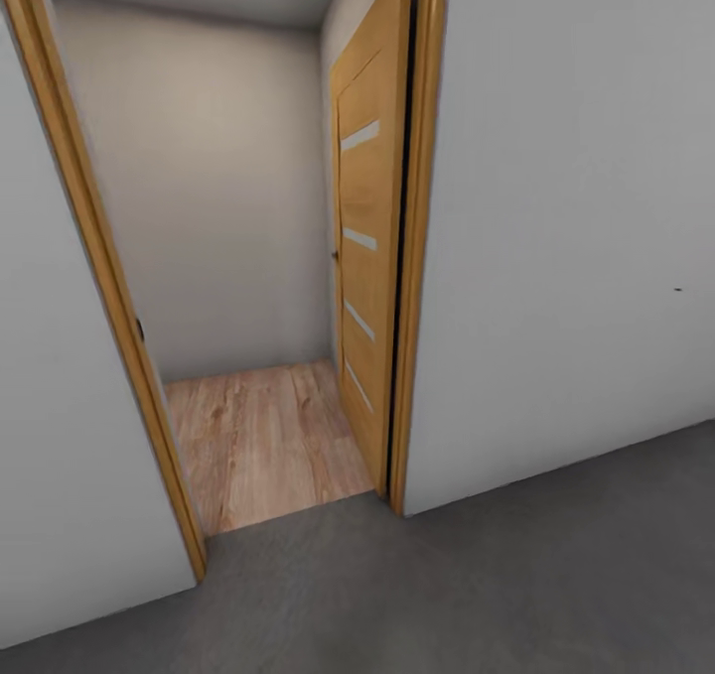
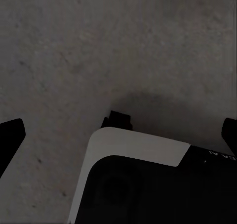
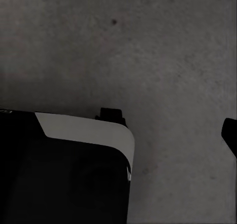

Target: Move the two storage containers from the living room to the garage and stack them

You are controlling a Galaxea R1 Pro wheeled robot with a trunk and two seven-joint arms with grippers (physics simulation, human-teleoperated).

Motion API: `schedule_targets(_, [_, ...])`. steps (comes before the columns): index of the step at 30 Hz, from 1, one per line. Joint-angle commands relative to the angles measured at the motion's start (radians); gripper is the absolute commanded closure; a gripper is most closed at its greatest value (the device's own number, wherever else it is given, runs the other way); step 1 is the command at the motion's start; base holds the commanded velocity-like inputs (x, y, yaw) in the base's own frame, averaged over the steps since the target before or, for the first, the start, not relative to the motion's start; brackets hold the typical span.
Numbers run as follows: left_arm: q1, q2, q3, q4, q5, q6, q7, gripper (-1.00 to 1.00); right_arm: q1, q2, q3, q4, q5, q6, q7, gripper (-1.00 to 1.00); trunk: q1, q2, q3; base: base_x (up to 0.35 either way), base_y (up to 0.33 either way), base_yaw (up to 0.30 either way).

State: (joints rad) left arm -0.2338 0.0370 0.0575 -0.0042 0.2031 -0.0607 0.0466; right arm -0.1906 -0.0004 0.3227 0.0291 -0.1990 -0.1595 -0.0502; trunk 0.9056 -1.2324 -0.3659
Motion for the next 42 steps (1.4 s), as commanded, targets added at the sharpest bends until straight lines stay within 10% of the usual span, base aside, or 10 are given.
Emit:
schedule_targets(1, [-0.001, 0.0, 0.005, 0.001, 0.001, -0.003, 0.001, -1.0, -0.001, 0.0, 0.009, 0.003, -0.009, -0.006, -0.001, -1.0, 0.001, -0.001, -0.001, 0.319, 0.0, 0.264])
schedule_targets(42, [-0.001, -0.001, 0.004, 0.001, 0.001, -0.004, 0.001, -1.0, -0.001, -0.001, 0.009, 0.003, -0.002, -0.008, -0.004, -1.0, 0.001, -0.001, -0.001, 0.319, -0.006, 0.233])
